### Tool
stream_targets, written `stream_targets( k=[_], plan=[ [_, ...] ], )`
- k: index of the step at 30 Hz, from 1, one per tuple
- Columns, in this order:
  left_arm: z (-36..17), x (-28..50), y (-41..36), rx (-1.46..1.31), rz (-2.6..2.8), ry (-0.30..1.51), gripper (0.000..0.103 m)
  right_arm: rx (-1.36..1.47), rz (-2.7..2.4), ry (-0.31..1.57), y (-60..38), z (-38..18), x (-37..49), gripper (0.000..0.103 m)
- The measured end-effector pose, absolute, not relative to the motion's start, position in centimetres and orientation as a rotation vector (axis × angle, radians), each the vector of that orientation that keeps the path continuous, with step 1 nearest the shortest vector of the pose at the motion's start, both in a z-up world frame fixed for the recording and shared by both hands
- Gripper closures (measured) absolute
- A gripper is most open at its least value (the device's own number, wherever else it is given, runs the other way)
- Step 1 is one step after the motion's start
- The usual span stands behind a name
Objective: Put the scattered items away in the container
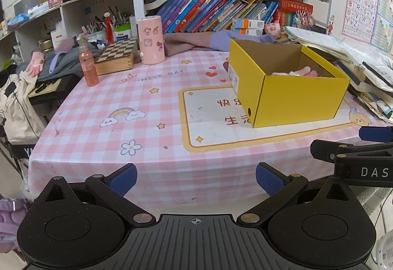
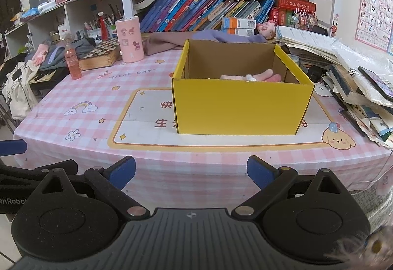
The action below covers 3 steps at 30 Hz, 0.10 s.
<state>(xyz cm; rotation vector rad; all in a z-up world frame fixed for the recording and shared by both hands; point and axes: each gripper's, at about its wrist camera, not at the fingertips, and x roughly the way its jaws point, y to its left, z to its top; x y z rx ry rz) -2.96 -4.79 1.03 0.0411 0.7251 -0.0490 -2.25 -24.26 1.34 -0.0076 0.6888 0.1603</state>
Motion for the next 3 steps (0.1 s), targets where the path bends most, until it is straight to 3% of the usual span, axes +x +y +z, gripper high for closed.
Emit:
stream_targets(
  k=[3],
  plan=[
    [0.99,-2.94,-4.80,0.042,-0.051,0.725,0.000,-0.005,0.159,0.692,-24.16,1.18,-2.28,0.005]
  ],
)
